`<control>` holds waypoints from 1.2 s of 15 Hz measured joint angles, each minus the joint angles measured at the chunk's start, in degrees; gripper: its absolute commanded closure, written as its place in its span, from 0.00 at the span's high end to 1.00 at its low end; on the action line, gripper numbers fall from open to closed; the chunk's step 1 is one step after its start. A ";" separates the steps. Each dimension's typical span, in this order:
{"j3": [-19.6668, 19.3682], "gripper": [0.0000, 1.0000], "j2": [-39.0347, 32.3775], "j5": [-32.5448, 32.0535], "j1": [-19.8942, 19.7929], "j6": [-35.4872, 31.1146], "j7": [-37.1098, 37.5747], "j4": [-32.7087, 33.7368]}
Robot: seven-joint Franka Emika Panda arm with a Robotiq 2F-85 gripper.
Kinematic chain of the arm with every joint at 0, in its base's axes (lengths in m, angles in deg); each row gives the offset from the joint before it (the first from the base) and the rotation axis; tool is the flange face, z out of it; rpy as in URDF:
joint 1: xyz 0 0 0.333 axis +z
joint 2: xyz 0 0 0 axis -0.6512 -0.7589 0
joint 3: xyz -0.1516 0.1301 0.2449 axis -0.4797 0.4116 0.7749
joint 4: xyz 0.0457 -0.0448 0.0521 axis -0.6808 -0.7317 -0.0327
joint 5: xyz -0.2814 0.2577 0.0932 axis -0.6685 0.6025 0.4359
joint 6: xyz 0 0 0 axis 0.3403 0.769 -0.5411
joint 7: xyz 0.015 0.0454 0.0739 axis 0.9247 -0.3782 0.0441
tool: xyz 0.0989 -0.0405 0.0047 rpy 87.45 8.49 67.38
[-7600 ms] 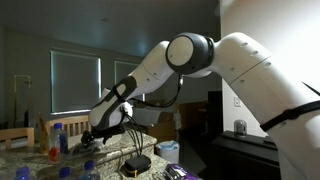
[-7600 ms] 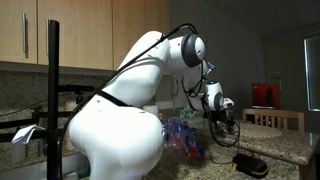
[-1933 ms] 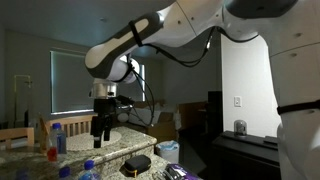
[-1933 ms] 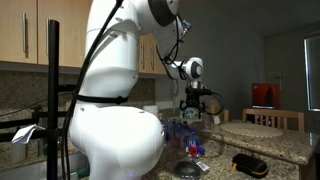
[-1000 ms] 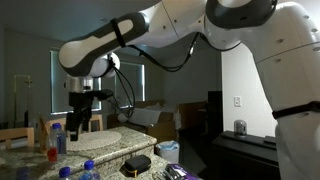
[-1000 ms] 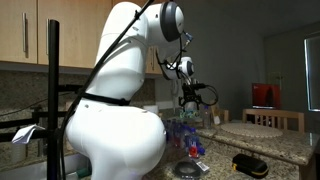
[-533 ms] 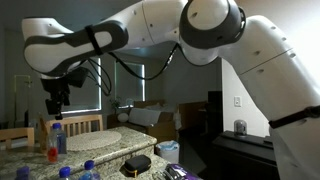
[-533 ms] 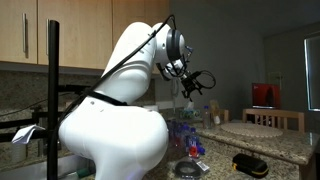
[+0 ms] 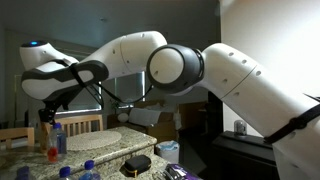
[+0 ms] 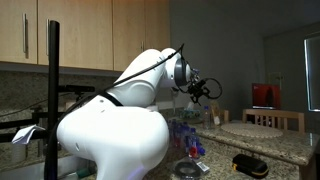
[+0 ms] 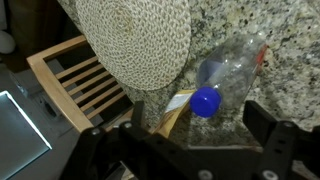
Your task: Move the cable and the empty bottle to the front.
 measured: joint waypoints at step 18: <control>4.23 1.00 -6.46 15.26 -4.91 -8.89 16.80 11.96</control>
